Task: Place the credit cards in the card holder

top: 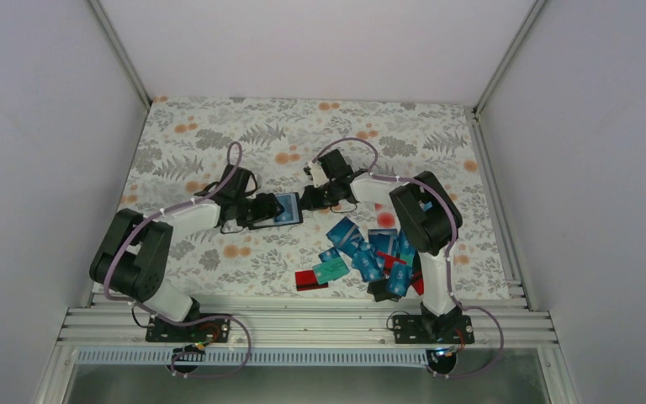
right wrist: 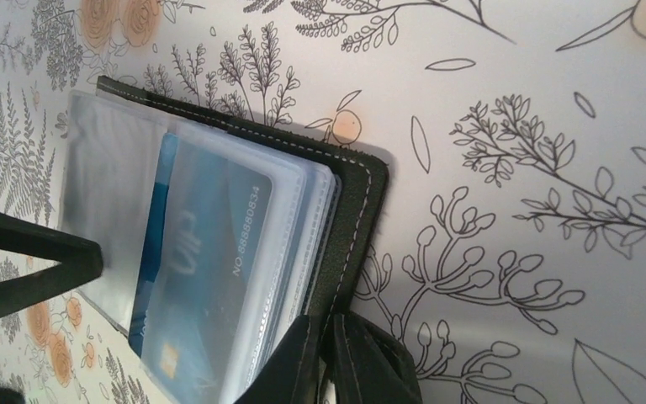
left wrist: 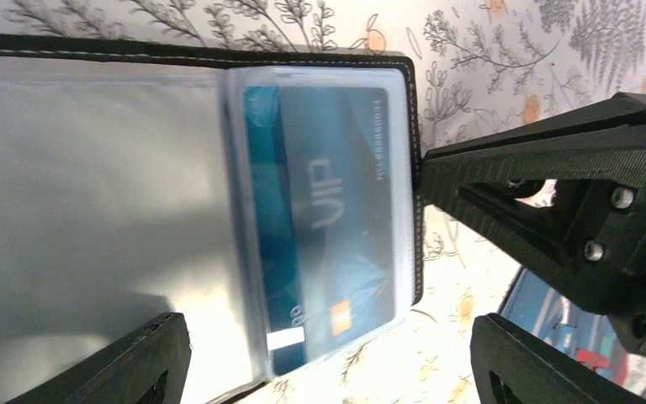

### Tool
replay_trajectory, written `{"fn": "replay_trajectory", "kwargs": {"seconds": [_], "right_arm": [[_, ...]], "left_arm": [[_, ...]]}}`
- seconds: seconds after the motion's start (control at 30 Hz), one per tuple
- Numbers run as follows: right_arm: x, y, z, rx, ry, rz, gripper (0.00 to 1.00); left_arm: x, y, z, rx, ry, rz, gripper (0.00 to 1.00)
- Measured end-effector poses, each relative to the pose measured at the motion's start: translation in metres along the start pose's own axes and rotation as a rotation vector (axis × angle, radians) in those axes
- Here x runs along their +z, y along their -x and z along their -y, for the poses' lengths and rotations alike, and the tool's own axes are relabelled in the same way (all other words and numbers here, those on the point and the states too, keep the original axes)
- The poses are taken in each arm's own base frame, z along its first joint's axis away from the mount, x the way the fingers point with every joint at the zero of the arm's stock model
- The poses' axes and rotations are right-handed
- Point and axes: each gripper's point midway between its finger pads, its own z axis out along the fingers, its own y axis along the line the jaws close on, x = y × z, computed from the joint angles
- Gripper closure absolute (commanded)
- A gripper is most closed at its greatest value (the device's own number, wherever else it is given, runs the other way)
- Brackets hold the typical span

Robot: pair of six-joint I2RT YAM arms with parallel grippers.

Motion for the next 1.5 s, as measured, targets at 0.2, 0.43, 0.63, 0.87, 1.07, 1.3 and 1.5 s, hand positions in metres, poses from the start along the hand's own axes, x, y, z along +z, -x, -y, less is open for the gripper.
{"fn": "replay_trajectory", "kwargs": {"seconds": [0.2, 0.43, 0.63, 0.87, 1.07, 1.3, 1.5], "right_arm": [[-0.005, -0.006, -0.002, -0.004, -0.01, -0.023, 0.83], [-0.016, -0.007, -0.008, 0.0, -0.012, -0.033, 0.8], [-0.027, -0.001, -0.02, -0.014, 0.019, -0.014, 0.79], [-0.028, -0.002, -0.024, -0.013, 0.037, -0.018, 0.8], [-0.028, -0.002, -0.024, -0.012, 0.037, -0.02, 0.79], [-0.028, -0.003, -0.027, -0.005, 0.055, -0.027, 0.79], [-0.029, -0.006, -0.036, 0.005, 0.103, -0.042, 0.76]], "left_arm": [[-0.01, 0.003, -0.001, 0.078, 0.055, 0.021, 0.66], [-0.006, 0.008, -0.005, 0.119, 0.087, 0.029, 0.89], [0.008, 0.006, -0.014, 0.118, 0.106, 0.007, 0.96], [0.012, 0.009, -0.014, 0.122, 0.104, 0.008, 0.98], [0.013, 0.017, -0.008, 0.13, 0.092, 0.025, 0.98], [0.026, 0.014, -0.015, 0.127, 0.105, 0.003, 0.98], [0.031, 0.015, -0.011, 0.141, 0.092, 0.011, 0.98]]}}
